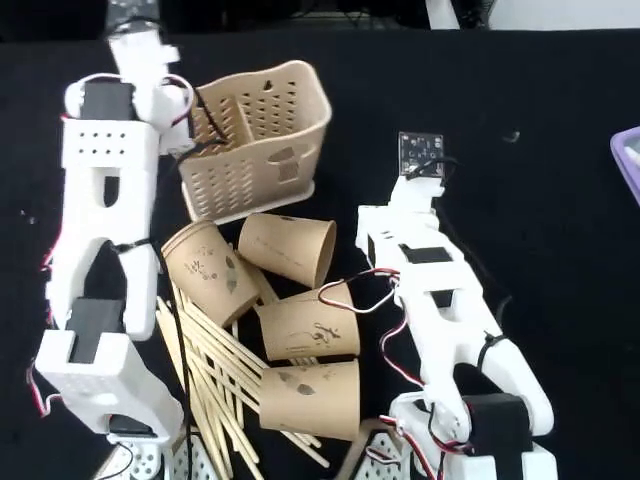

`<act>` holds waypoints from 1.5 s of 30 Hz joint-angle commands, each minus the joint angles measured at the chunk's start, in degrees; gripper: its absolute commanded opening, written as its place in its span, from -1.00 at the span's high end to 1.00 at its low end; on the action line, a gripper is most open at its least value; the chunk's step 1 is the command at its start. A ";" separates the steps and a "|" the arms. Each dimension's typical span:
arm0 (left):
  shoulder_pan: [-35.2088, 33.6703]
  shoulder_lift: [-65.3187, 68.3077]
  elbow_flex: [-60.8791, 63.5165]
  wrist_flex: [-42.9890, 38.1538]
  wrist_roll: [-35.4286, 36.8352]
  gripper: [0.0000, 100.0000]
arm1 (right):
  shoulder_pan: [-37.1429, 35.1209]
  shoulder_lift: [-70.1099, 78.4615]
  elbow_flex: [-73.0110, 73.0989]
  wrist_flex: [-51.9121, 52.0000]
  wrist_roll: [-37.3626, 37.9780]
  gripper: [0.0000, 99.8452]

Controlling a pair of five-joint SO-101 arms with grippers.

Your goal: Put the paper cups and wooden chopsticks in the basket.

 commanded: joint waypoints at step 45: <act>-0.22 -2.20 -5.93 1.14 -7.82 0.81 | -0.97 -0.13 -2.86 -0.70 0.79 0.69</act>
